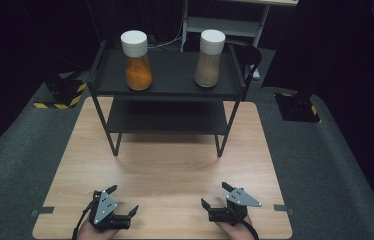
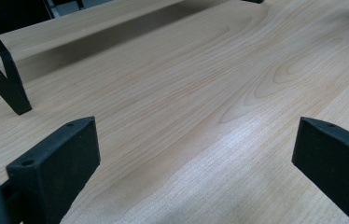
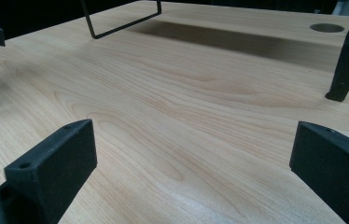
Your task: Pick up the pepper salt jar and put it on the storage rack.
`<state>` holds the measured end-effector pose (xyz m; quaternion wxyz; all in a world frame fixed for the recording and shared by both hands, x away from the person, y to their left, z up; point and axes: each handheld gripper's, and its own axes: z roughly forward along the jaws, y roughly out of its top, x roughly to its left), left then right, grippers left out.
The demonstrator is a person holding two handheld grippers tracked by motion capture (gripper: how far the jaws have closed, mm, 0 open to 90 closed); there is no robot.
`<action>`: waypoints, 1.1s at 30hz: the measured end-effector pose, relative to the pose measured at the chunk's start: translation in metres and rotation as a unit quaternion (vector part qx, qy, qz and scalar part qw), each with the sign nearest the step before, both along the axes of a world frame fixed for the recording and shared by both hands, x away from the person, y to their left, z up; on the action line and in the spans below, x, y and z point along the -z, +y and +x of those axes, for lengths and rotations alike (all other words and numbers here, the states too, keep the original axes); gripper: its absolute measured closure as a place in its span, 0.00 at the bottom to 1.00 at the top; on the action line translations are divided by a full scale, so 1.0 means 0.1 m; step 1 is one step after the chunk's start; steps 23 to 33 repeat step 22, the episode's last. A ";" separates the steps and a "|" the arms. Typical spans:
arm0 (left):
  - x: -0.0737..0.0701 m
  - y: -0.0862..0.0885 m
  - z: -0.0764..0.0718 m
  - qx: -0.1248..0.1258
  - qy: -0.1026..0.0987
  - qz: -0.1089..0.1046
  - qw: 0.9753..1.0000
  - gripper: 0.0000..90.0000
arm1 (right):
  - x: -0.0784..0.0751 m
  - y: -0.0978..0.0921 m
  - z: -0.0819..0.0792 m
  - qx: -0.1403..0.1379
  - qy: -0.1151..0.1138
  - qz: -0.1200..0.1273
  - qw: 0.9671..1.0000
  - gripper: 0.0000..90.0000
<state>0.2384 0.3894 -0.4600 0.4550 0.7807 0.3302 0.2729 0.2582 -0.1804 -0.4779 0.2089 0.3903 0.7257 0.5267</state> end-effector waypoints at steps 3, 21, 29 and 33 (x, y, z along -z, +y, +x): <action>0.02 0.01 -0.04 0.003 -0.008 0.000 1.000 0.01 | -0.01 0.02 0.02 0.000 0.001 -0.001 1.000 0.00; 0.02 0.04 0.08 0.014 0.005 -0.022 1.000 0.01 | 0.00 0.07 0.00 -0.001 -0.007 -0.006 1.000 0.00; 0.00 0.04 0.11 0.016 0.012 -0.030 0.999 0.01 | 0.00 0.07 0.00 -0.002 -0.007 -0.006 1.000 0.00; 0.00 0.04 0.11 0.016 0.012 -0.030 0.999 0.01 | 0.00 0.07 0.00 -0.002 -0.007 -0.006 1.000 0.00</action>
